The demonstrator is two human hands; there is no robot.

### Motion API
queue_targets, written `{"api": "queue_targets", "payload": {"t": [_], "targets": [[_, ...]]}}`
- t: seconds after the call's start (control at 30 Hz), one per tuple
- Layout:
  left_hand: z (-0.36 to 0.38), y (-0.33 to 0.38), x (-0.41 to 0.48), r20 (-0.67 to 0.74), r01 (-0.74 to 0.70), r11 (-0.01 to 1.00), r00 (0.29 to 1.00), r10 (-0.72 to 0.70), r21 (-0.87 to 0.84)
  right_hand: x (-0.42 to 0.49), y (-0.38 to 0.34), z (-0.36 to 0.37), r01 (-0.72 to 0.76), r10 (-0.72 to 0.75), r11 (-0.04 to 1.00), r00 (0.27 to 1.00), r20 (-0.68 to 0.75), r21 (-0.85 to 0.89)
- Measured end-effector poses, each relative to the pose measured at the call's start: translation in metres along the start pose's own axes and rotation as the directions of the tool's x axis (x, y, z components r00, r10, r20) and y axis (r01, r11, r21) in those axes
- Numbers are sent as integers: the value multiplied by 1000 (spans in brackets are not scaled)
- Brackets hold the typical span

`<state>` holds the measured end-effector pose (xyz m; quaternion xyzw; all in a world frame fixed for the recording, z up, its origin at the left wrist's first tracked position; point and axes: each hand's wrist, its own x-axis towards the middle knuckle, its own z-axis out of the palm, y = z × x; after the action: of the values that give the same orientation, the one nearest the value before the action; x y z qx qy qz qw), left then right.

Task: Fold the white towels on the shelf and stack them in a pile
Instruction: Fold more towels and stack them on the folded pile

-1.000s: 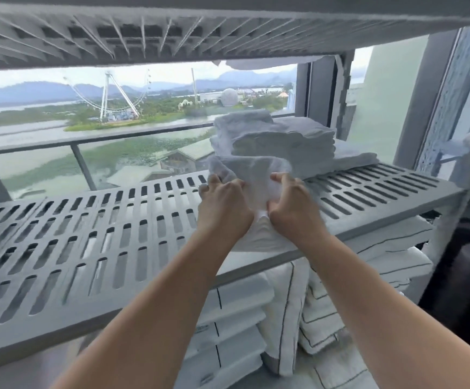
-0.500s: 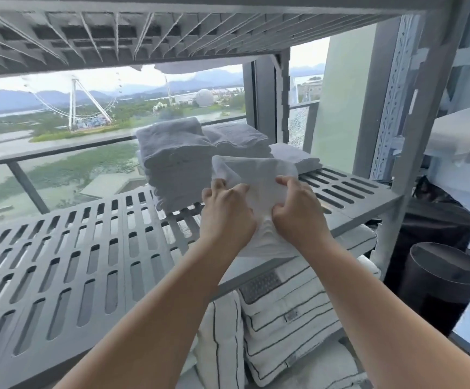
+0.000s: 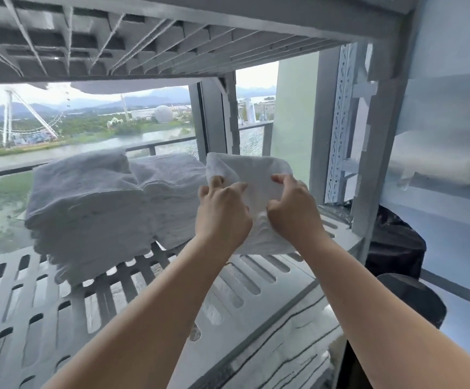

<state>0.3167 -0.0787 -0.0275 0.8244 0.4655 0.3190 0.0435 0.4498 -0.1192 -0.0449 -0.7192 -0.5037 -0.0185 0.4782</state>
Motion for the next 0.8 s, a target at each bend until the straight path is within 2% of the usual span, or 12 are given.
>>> {"api": "queue_targets", "payload": {"t": [0.33,0.63,0.8], "targets": [[38,21,78,-62,7,999,998,-9,-35,90,45,1,61,-59,995,998,-25,84],[24,25,173,-51,247,948,964,-262,-203,204,32,19,233,-240,968,968,69,94],[44,6,195,-54,348,925,932,-359,-152,230,37,55,224,-235,971,957,168,80]]}}
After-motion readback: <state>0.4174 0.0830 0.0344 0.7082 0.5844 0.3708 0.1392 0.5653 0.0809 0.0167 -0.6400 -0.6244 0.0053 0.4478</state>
